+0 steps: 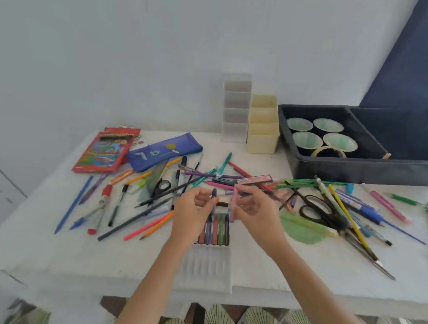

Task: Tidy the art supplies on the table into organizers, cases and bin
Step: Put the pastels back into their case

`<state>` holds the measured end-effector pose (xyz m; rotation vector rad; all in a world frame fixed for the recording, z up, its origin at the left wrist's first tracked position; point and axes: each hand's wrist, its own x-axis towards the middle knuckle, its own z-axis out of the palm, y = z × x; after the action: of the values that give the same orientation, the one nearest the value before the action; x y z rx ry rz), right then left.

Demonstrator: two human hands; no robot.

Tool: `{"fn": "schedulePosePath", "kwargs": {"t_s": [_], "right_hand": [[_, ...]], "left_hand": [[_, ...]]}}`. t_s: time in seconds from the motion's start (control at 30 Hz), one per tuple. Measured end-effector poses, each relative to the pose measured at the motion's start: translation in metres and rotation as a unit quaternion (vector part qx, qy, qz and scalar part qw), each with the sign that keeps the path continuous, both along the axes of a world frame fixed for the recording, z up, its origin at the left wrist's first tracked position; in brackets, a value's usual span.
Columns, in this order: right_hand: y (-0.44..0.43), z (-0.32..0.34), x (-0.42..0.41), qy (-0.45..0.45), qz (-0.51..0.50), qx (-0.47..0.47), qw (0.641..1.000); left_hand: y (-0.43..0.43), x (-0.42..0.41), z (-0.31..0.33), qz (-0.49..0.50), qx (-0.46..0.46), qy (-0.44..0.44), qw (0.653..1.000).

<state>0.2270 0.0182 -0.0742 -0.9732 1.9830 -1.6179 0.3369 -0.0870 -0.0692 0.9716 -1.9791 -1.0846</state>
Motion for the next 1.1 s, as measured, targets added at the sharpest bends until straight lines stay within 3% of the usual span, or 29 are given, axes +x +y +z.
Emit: {"fn": "schedulePosePath", "kwargs": {"t_s": [0.37,0.57,0.93,1.1], "right_hand": [[-0.041,-0.010,0.069,-0.074,0.050,0.021,0.996],[-0.045,-0.011,0.081,-0.092,0.038,0.022,0.995],[-0.052,-0.014,0.087,0.089,0.078,0.099,0.988],[-0.059,-0.016,0.083,0.172,0.087,0.153,0.969]], "left_hand": [[-0.039,0.064,-0.015,0.019,0.087,-0.056,0.994],[-0.040,0.066,-0.017,0.022,0.066,-0.089,0.994],[-0.030,0.072,-0.030,0.009,0.015,-0.116,0.993],[-0.037,0.078,-0.031,-0.050,0.076,-0.118,0.989]]}}
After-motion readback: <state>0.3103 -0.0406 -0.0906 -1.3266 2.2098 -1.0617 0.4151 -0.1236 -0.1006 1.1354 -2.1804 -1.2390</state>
